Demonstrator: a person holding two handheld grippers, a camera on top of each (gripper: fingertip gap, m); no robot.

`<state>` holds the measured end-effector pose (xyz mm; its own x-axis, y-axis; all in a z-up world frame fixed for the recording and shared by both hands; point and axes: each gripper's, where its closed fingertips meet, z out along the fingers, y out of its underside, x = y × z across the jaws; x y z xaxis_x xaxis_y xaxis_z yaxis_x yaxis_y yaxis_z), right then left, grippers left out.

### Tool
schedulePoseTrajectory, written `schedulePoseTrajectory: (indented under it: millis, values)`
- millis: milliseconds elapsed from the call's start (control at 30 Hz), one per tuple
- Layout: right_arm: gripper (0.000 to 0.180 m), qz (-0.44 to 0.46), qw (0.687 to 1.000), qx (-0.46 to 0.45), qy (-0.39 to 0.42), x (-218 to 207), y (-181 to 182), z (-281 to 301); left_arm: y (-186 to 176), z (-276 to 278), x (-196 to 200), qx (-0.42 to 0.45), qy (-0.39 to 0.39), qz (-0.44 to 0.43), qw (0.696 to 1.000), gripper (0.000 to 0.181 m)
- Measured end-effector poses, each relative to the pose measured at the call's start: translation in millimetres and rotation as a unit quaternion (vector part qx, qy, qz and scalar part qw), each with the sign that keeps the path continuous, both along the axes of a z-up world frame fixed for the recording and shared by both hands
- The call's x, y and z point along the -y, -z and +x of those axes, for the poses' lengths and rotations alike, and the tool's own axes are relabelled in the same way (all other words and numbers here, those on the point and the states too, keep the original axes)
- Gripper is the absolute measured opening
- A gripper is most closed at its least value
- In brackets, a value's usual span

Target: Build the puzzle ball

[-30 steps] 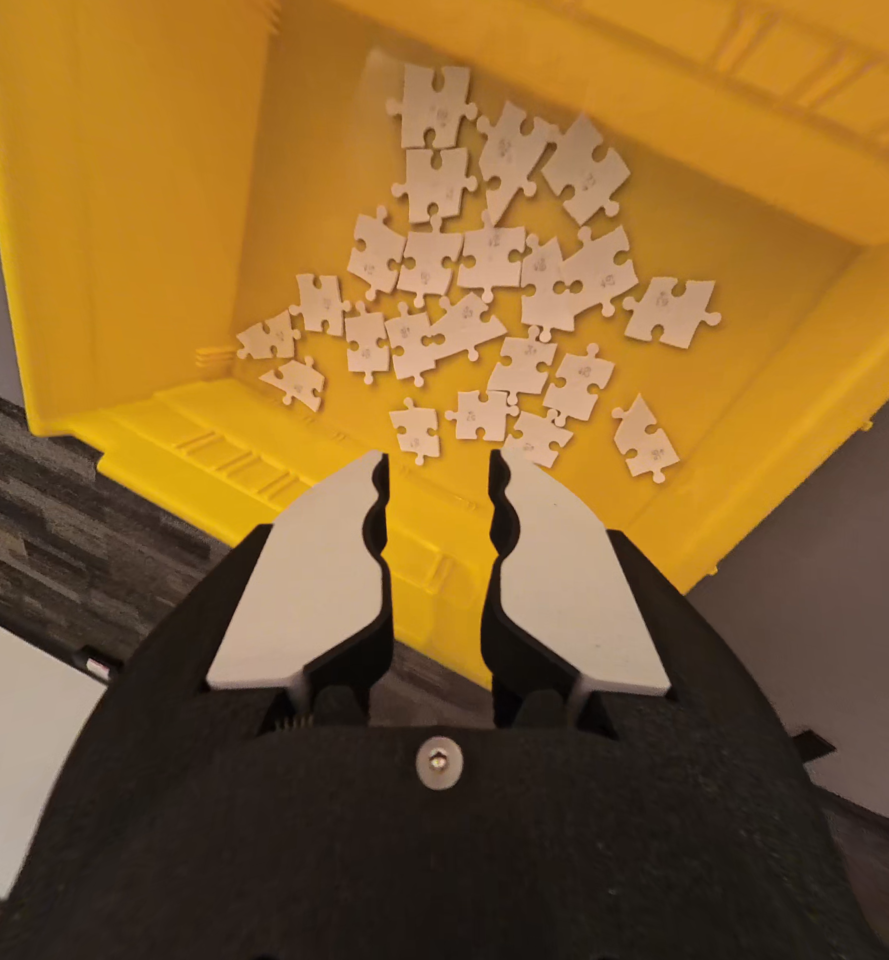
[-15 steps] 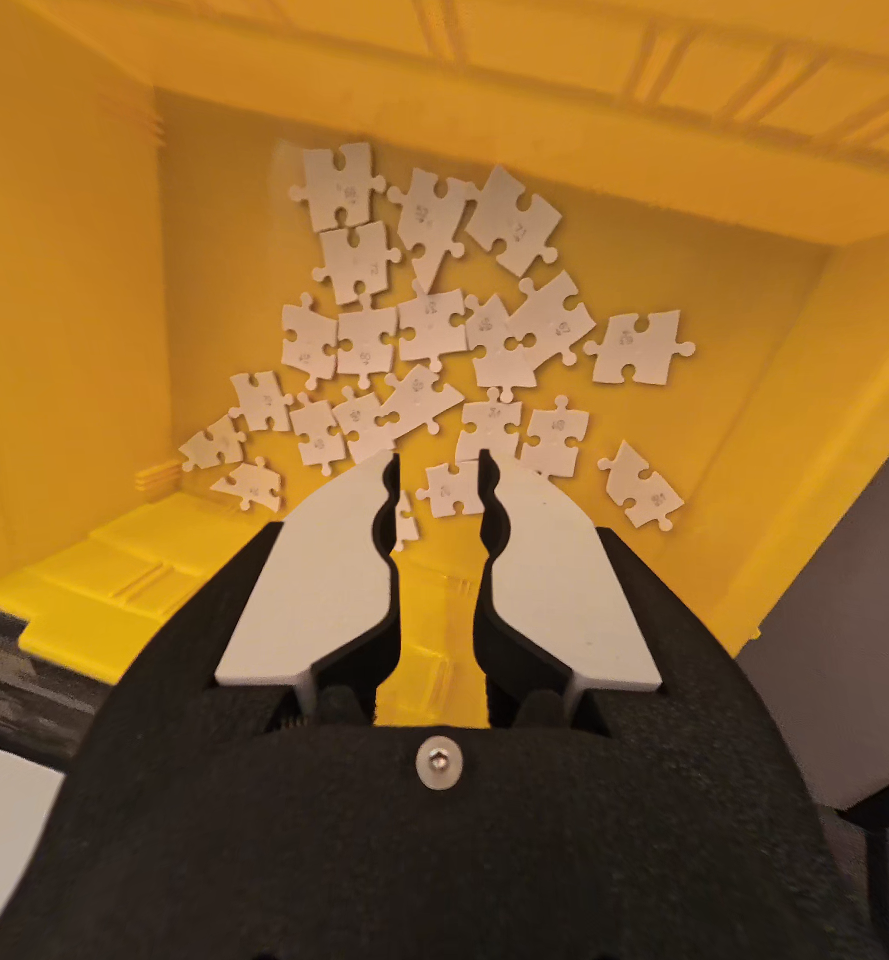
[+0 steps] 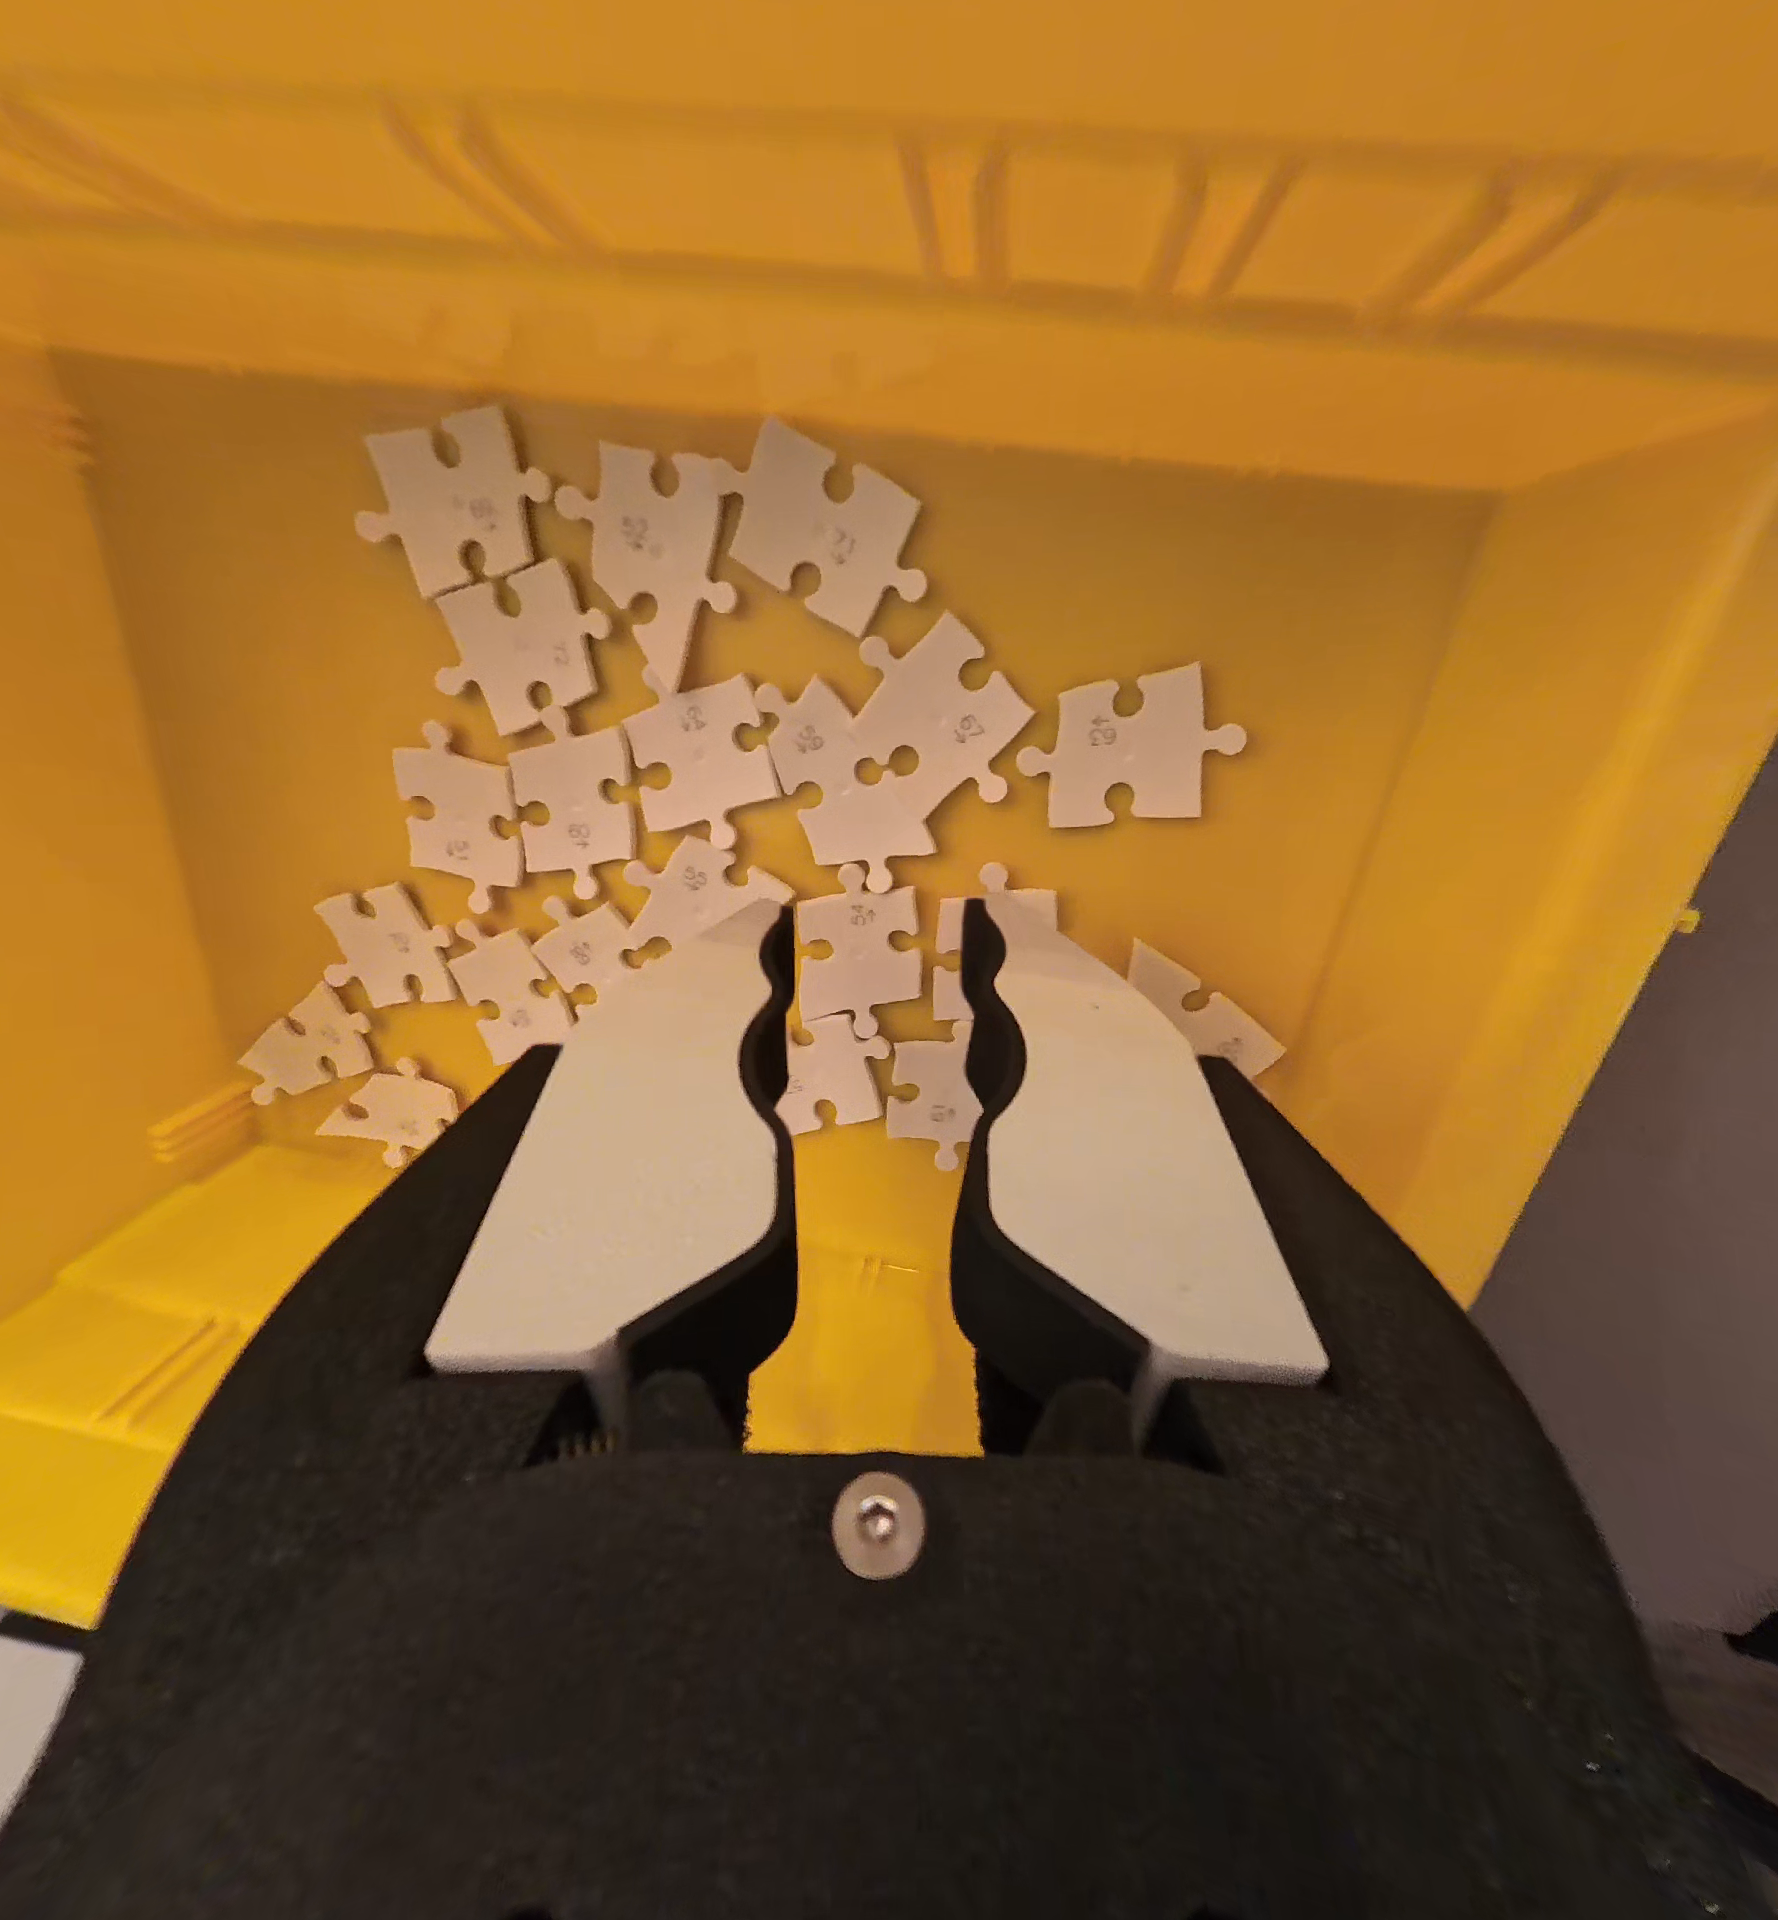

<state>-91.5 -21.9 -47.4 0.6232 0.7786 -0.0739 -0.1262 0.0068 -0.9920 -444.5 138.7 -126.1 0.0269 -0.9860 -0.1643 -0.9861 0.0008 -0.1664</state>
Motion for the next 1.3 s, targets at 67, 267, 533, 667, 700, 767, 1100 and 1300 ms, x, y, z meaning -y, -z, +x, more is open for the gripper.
schedulePoseTrajectory:
  millis: [67, 267, 533, 667, 700, 767, 1100, 1300]
  values:
    - [0.038, 0.001, 1.0, 0.002, 0.0, 0, 0, 0, 0, -1, -2, -0.001, 0.0, 0.002, 1.0, 0.031]
    - [0.038, -0.005, 1.0, 0.006, -0.001, -1, 2, -1, -10, 6, -14, 0.03, 0.001, 0.02, 0.999, 0.03]
    - [0.038, -0.014, 1.0, 0.01, -0.001, -3, 4, -3, -27, 3, -46, 0.053, -0.01, 0.048, 0.997, 0.031]
    - [0.038, -0.015, 1.0, 0.012, 0.0, -4, 4, -3, -33, -1, -64, 0.052, -0.02, 0.068, 0.996, 0.031]
    - [0.038, -0.015, 1.0, 0.012, 0.0, -4, 4, -3, -36, -3, -69, 0.054, -0.025, 0.072, 0.996, 0.03]
    - [0.038, -0.015, 1.0, 0.012, -0.001, -4, 5, -3, -41, -4, -76, 0.064, -0.036, 0.075, 0.994, 0.03]
    - [0.038, -0.019, 1.0, 0.008, -0.003, -5, 5, -3, -49, 10, -82, 0.135, -0.061, 0.04, 0.988, 0.031]
    - [0.038, -0.021, 1.0, 0.006, -0.004, -5, 5, -2, -84, 26, -87, 0.237, -0.089, 0.013, 0.967, 0.034]
